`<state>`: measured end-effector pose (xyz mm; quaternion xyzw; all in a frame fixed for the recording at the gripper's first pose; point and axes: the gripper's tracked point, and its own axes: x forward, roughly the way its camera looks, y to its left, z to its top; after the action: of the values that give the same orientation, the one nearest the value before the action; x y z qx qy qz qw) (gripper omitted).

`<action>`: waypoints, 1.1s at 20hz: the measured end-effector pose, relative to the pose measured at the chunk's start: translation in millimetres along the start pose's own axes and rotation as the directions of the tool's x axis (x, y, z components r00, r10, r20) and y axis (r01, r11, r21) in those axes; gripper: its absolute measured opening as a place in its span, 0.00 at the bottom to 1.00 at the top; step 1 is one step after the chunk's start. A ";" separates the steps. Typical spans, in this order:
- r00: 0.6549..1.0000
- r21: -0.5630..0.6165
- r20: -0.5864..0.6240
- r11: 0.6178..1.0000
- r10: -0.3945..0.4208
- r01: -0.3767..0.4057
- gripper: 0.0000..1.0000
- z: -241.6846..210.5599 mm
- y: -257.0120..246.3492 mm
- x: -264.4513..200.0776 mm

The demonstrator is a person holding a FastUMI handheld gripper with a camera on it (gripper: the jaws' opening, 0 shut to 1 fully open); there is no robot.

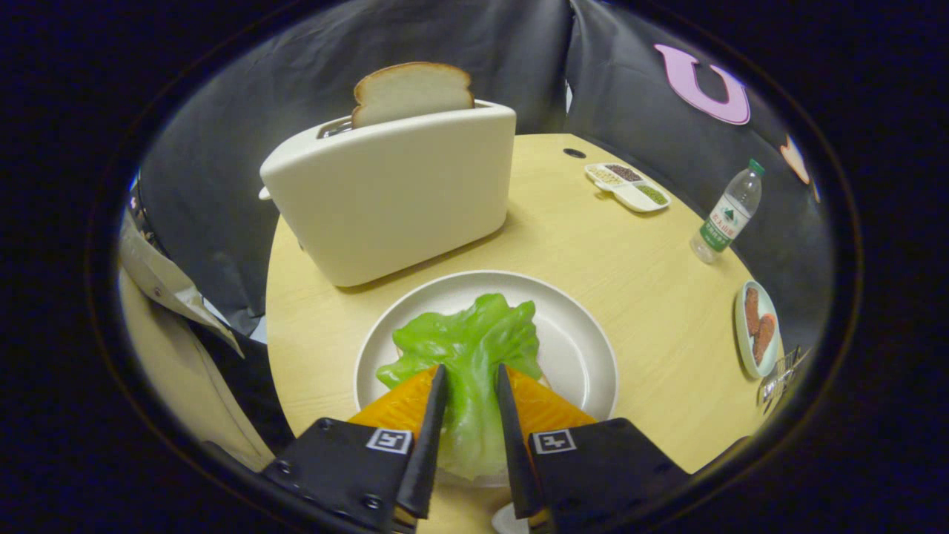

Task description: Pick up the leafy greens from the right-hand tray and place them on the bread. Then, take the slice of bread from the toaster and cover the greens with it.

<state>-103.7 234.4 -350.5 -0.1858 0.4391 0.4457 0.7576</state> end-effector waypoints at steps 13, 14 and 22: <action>0.992 0.133 0.085 0.988 -0.088 0.076 0.99 52.1 12.4 -36.2; 0.992 0.144 0.091 0.986 -0.092 0.079 0.99 59.8 16.1 -41.0; 0.982 0.227 0.163 0.972 -0.091 0.052 1.00 128.3 43.2 -62.4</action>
<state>-89.4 311.9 -224.0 -0.0766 0.4120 0.3806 0.8244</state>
